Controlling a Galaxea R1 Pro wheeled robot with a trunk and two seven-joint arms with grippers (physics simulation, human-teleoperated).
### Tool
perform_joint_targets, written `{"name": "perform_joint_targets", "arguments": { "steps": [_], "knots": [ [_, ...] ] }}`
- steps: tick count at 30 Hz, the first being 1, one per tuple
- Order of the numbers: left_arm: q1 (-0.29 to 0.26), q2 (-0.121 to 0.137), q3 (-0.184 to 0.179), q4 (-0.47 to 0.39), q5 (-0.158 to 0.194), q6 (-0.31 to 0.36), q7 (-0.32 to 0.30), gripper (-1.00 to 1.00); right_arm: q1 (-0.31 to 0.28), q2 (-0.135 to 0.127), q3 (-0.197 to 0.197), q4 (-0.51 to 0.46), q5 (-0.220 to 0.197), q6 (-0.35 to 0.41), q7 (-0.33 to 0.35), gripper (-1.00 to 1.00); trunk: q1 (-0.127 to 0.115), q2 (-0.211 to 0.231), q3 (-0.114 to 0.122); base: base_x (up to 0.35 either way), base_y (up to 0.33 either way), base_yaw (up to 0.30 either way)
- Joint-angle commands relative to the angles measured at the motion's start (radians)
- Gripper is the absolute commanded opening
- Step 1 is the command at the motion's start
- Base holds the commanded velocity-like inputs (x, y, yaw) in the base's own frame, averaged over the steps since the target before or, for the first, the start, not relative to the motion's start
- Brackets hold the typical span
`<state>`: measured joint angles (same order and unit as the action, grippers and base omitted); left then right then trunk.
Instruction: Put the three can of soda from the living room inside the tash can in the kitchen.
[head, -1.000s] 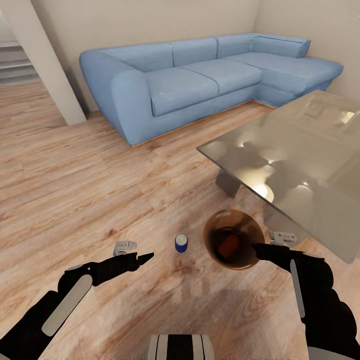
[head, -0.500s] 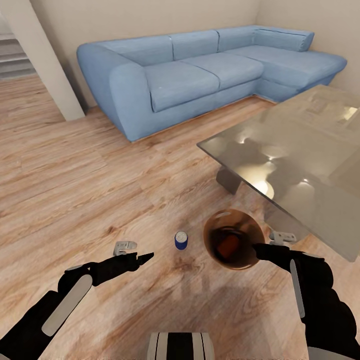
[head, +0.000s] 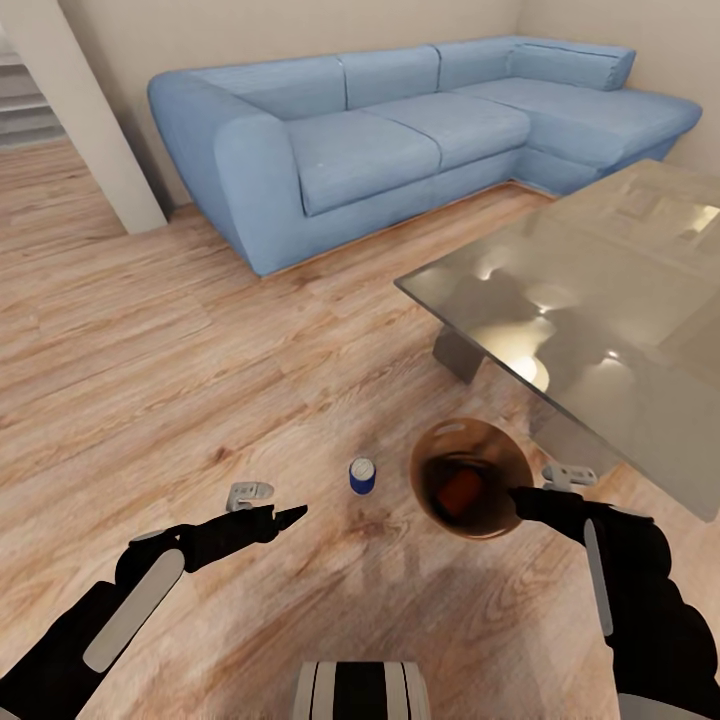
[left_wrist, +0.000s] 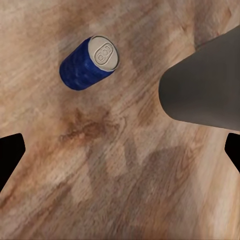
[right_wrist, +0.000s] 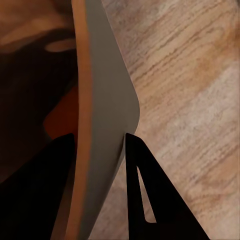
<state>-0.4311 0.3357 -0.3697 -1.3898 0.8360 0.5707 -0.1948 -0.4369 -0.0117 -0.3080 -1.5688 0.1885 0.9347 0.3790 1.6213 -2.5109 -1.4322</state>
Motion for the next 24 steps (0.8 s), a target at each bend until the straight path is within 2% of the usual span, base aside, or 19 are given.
{"name": "perform_joint_targets", "arguments": {
  "steps": [1,24],
  "knots": [
    [0.000,0.000,0.000,0.000,0.000,0.000,0.000,1.00,0.000,0.000,-0.002,0.000,-0.021,0.003,0.002,-1.00,0.000,0.000,-0.001,0.000,0.000,0.000],
    [0.000,-0.001,0.000,0.000,0.000,0.000,0.000,1.00,0.000,0.000,-0.010,0.000,-0.021,0.005,0.001,-1.00,0.000,0.000,-0.005,0.000,0.000,0.000]
  ]
}}
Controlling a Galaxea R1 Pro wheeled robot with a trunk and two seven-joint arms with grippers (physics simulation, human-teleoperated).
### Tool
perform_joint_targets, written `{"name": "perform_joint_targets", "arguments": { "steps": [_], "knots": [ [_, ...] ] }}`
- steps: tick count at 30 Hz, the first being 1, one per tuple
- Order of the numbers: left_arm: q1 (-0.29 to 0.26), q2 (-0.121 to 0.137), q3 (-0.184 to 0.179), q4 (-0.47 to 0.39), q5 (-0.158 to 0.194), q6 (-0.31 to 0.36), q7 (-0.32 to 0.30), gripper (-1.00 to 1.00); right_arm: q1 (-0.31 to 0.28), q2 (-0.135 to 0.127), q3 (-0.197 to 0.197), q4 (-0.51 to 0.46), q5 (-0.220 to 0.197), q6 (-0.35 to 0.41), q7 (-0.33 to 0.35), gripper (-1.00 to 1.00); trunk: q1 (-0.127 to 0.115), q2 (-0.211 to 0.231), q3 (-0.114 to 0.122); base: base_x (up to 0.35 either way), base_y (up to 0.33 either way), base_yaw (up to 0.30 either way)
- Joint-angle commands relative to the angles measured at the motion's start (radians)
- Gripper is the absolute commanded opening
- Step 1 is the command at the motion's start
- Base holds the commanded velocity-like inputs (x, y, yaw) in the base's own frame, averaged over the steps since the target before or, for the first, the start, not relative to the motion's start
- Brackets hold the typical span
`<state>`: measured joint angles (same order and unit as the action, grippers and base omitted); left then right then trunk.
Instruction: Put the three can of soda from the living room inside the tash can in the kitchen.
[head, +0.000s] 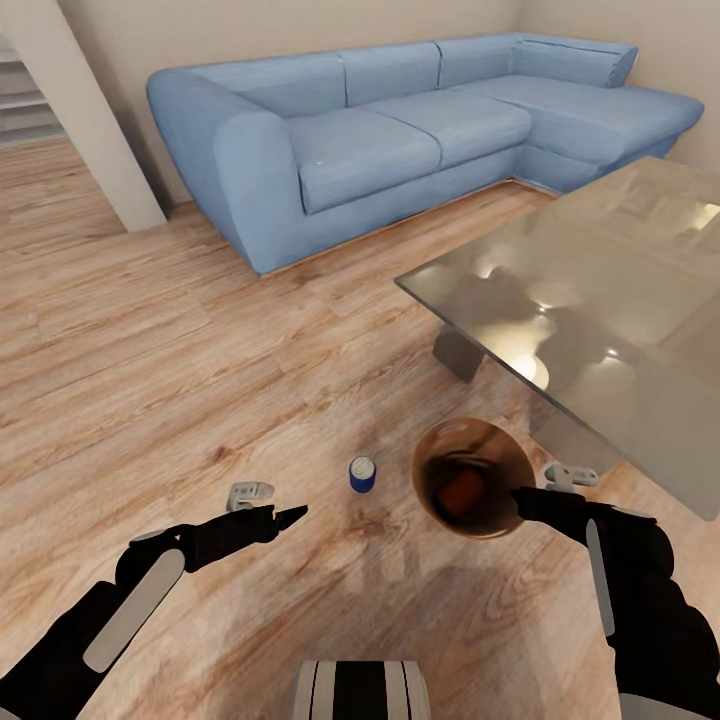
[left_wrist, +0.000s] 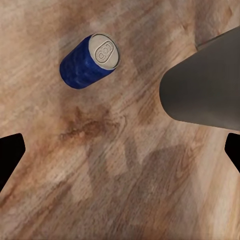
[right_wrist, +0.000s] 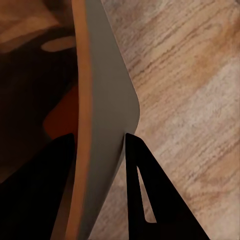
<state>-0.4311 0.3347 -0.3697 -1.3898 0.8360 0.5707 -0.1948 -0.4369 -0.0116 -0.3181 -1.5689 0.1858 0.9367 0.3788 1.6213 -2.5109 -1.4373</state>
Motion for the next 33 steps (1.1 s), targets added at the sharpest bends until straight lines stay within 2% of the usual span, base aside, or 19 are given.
{"name": "perform_joint_targets", "arguments": {
  "steps": [1,20,33],
  "knots": [
    [0.000,0.000,0.000,0.000,0.000,0.000,0.000,1.00,0.000,0.000,0.001,0.000,-0.019,0.003,0.002,-1.00,0.000,0.000,0.000,0.000,0.000,0.000],
    [0.000,0.000,0.000,0.000,0.000,0.001,-0.002,1.00,0.000,0.005,0.002,0.000,-0.019,0.004,0.002,-1.00,0.000,0.000,0.010,0.000,0.000,-0.123],
    [0.000,0.000,0.000,0.000,0.001,0.001,-0.003,1.00,0.000,0.005,0.001,0.000,-0.019,-0.001,0.002,-1.00,0.000,0.000,0.010,0.000,0.000,-0.016]
  ]
}}
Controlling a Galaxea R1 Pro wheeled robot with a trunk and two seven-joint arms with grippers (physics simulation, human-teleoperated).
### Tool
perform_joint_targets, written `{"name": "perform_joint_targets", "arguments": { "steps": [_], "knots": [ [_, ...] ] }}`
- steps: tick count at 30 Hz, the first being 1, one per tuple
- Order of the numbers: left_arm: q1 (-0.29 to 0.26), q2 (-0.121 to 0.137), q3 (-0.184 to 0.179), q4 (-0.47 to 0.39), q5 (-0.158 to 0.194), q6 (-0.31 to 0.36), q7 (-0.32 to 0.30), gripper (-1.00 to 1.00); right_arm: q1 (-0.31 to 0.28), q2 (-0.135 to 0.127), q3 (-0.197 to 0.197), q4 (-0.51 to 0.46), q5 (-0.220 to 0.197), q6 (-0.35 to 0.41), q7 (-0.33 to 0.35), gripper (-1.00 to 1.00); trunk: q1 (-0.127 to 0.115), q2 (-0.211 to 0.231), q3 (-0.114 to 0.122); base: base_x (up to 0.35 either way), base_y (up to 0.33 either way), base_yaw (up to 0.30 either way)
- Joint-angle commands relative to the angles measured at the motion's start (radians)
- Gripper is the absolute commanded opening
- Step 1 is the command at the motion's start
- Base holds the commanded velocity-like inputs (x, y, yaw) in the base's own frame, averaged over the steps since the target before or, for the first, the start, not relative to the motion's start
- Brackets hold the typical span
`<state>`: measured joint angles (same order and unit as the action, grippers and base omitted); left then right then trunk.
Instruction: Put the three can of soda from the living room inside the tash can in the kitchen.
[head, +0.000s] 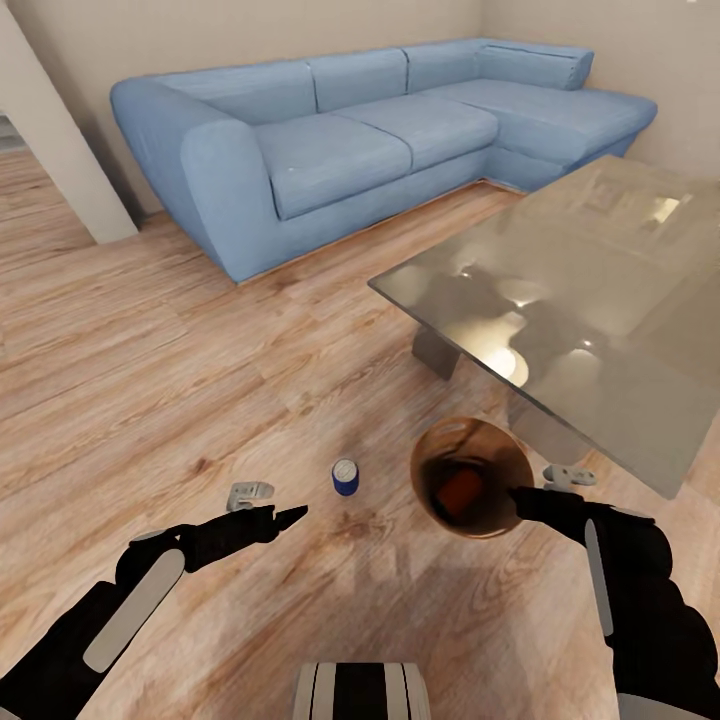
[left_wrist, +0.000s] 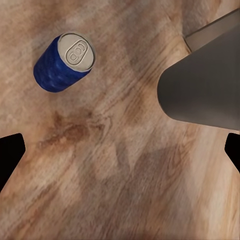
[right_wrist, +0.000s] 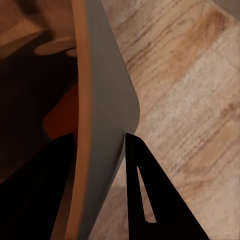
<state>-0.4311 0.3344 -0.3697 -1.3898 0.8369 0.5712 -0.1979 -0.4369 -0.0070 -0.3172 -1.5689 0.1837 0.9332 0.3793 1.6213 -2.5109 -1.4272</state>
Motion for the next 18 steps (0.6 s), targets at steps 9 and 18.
{"name": "perform_joint_targets", "arguments": {
  "steps": [9,18],
  "knots": [
    [0.000,0.000,0.000,0.000,0.000,0.000,0.000,1.00,0.000,-0.003,0.000,0.000,-0.023,0.002,0.003,-1.00,0.000,0.000,-0.013,0.000,0.000,0.000],
    [0.000,0.000,0.000,0.000,-0.001,0.000,0.000,1.00,0.000,-0.005,-0.001,0.000,-0.024,0.002,0.019,-1.00,0.000,0.000,-0.028,0.000,0.000,0.000]
  ]
}}
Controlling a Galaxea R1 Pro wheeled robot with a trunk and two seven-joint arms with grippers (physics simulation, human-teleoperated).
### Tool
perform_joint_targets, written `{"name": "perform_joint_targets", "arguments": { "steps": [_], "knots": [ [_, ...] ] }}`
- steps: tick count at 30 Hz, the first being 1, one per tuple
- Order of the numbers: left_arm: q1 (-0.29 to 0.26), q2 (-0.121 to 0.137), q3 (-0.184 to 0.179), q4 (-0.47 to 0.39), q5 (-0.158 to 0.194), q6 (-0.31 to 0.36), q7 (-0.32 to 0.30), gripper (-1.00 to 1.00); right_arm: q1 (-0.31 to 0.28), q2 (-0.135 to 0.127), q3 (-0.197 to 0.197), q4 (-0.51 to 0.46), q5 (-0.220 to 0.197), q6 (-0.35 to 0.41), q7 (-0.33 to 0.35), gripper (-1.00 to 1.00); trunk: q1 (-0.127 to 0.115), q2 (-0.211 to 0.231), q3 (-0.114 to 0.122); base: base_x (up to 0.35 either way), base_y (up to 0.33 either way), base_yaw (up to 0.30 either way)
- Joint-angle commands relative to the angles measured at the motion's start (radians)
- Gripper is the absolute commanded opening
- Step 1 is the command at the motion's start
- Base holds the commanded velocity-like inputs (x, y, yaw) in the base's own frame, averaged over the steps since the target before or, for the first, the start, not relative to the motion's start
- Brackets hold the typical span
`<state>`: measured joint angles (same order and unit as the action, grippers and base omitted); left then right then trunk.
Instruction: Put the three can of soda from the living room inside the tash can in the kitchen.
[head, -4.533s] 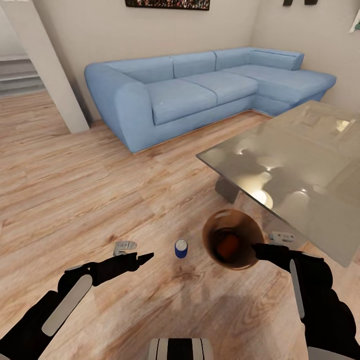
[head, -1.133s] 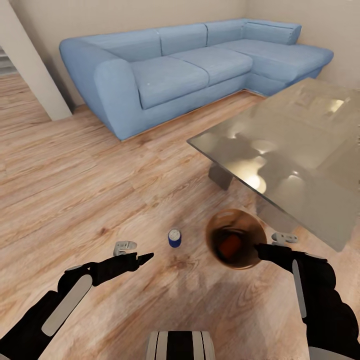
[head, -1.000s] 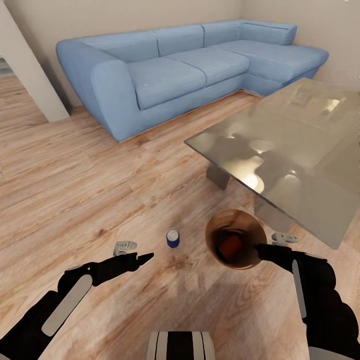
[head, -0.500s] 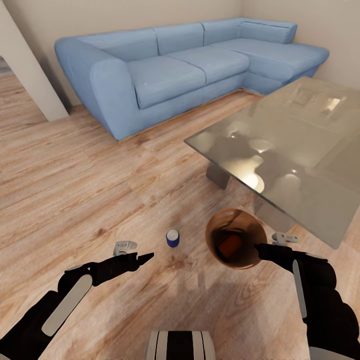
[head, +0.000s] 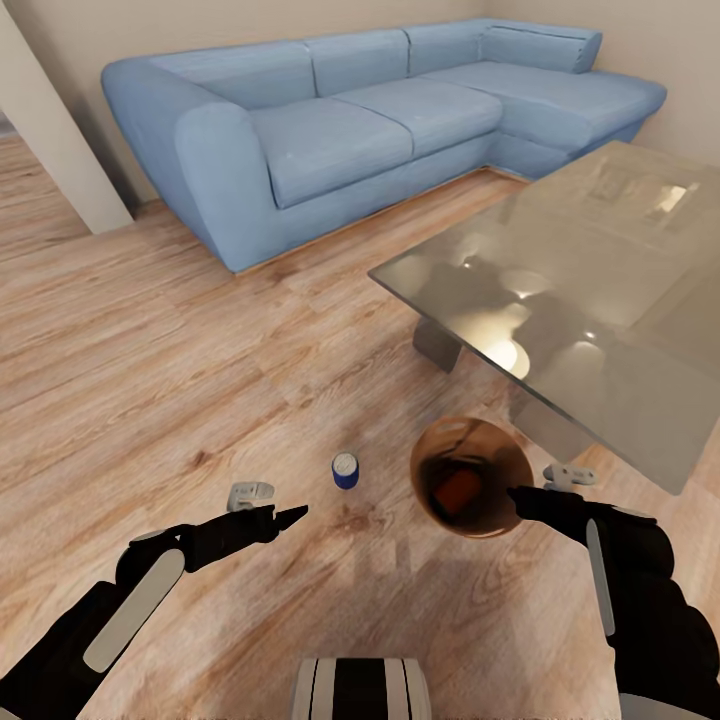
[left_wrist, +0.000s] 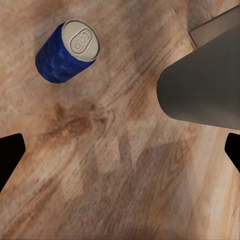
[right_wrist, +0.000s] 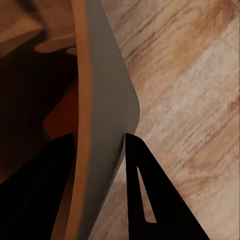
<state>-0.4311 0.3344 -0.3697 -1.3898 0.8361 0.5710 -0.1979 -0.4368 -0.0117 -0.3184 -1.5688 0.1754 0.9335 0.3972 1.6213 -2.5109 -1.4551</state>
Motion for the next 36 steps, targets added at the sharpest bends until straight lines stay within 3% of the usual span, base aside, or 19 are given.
{"name": "perform_joint_targets", "arguments": {
  "steps": [1,14,26,29,36],
  "knots": [
    [0.000,0.000,0.000,0.000,0.000,0.000,0.000,1.00,0.000,0.000,0.000,0.000,-0.016,0.002,0.004,-1.00,0.000,0.000,-0.002,0.000,0.000,0.000],
    [0.000,0.000,0.000,0.000,0.000,0.000,0.000,1.00,0.000,0.001,-0.054,0.000,-0.016,0.002,0.010,-1.00,0.000,0.000,-0.014,0.000,0.000,0.000],
    [0.000,0.000,0.000,0.000,0.001,0.001,0.000,1.00,0.000,0.001,-0.059,0.000,-0.017,0.002,0.011,-1.00,0.000,0.000,-0.014,0.000,0.000,0.000],
    [0.000,0.000,0.000,0.000,-0.002,0.000,0.000,1.00,0.000,0.003,-0.065,0.000,0.007,0.001,0.011,-1.00,0.000,0.000,-0.014,0.000,0.000,0.000],
    [0.000,0.000,0.000,0.000,-0.002,0.000,0.000,1.00,0.000,0.004,-0.065,0.000,0.106,0.001,0.011,-1.00,0.000,0.000,-0.014,0.000,0.000,0.000]
  ]
}}
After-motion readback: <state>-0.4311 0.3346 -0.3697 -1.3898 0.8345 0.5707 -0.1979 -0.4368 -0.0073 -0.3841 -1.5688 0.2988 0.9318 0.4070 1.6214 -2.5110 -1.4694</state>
